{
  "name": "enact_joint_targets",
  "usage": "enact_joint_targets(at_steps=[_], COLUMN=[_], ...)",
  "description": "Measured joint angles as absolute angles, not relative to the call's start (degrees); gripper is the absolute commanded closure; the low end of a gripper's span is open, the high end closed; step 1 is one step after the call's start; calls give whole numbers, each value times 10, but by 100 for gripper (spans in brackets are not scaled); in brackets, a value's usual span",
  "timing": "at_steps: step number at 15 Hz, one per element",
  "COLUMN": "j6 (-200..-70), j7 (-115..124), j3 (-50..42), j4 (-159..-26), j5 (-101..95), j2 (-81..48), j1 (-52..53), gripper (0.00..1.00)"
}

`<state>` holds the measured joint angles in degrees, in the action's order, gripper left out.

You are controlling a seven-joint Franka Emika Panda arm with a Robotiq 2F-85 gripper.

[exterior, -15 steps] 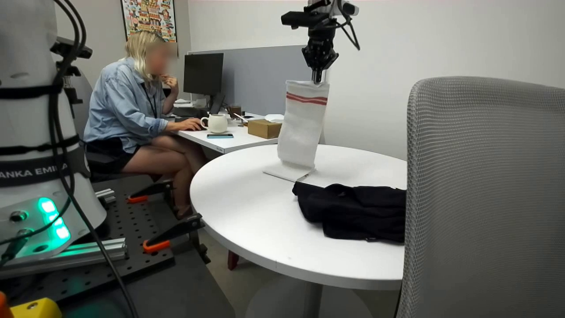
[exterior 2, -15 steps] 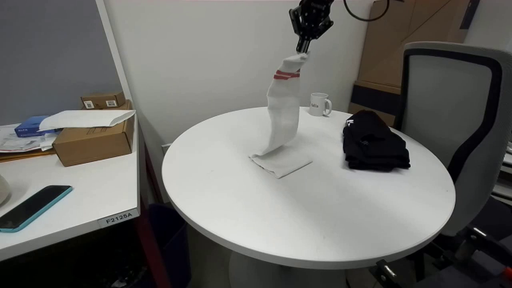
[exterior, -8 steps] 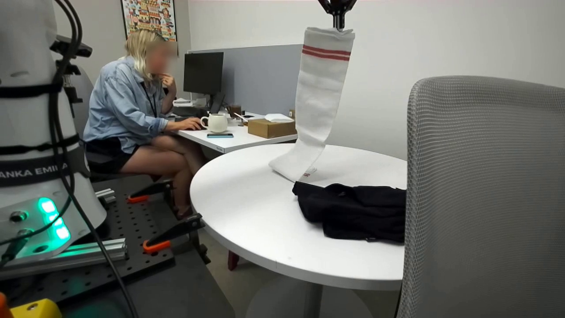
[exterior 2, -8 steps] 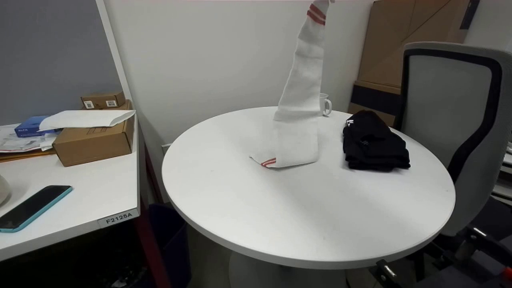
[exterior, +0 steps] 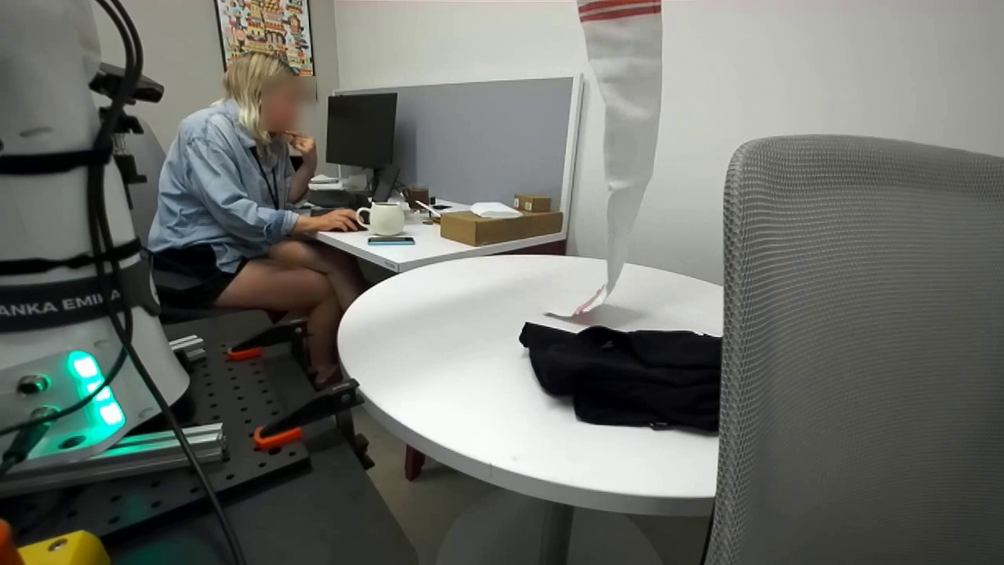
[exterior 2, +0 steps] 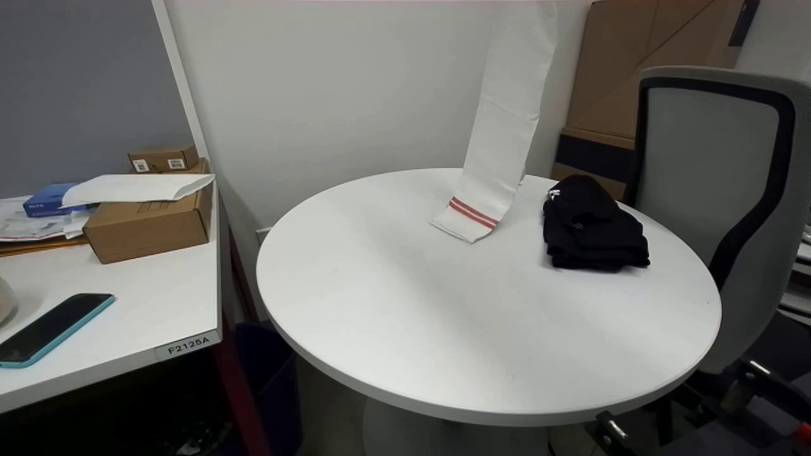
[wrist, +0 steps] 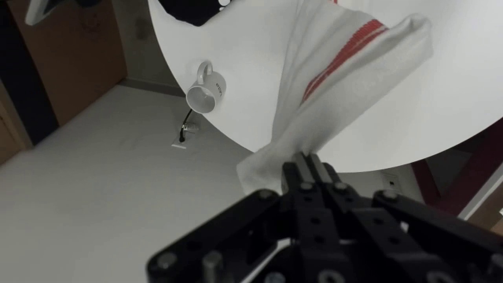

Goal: Put the shirt on the table, unfold the white cloth then unfold the shirt.

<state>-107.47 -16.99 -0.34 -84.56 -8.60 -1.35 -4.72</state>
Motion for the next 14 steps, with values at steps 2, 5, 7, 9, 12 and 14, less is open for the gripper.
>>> enact_joint_targets(at_steps=[2, 5, 7, 9, 12, 14], j6=[-1068, -1061, -1060, -1059, -1059, -1058], j7=[-172, -173, -173, -173, -173, -173], j3=[-4, -7, -9, -12, -17, -22], j4=[-822, -791, -773, -758, -737, -724], j5=[-95, -97, -97, -97, -97, -97], j2=[-9, -3, -2, -3, -3, -5], j1=[-47, -48, -52, -55, -62, -67], gripper=[100, 100, 100, 100, 100, 100])
